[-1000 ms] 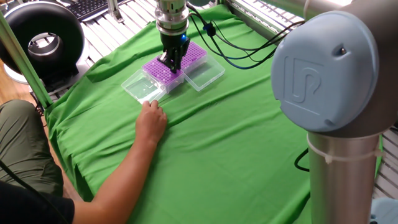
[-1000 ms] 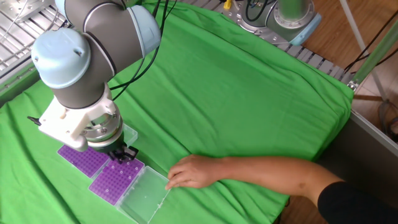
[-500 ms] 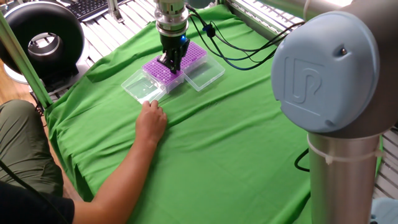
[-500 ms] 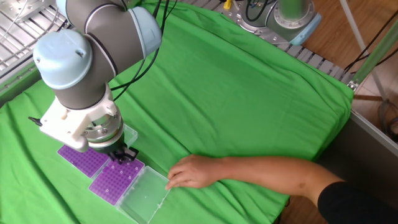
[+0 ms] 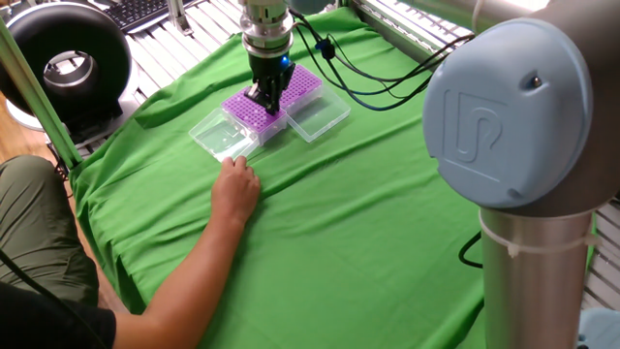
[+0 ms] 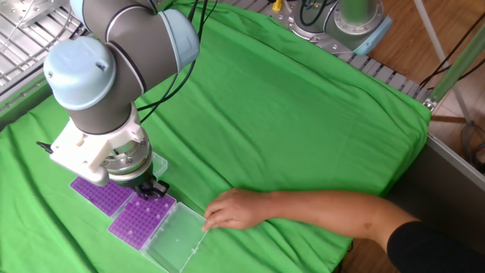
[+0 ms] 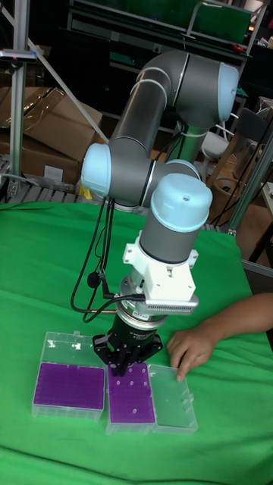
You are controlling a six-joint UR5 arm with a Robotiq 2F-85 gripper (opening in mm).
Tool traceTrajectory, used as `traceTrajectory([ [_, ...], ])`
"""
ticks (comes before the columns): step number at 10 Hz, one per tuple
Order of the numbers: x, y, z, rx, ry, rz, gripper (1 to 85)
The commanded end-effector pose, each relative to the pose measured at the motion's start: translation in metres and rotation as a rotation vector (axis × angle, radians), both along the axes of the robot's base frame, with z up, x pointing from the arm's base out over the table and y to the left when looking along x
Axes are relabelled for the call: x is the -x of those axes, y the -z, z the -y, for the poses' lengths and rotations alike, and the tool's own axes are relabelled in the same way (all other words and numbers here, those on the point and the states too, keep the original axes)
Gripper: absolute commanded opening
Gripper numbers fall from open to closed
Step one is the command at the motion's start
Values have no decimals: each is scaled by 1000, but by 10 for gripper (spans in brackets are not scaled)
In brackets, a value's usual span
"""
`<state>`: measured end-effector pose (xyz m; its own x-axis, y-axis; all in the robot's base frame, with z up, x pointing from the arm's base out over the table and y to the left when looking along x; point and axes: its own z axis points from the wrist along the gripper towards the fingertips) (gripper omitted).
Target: Insert a small pipette tip into the holder for small pipette tips
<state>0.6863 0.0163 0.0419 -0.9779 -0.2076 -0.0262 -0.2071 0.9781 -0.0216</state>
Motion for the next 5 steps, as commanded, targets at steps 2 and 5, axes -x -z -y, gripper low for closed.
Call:
traceTrajectory([
  [2, -4, 1, -6, -22, 26, 14, 70],
  [5, 0, -7, -1, -19, 22, -3, 10],
])
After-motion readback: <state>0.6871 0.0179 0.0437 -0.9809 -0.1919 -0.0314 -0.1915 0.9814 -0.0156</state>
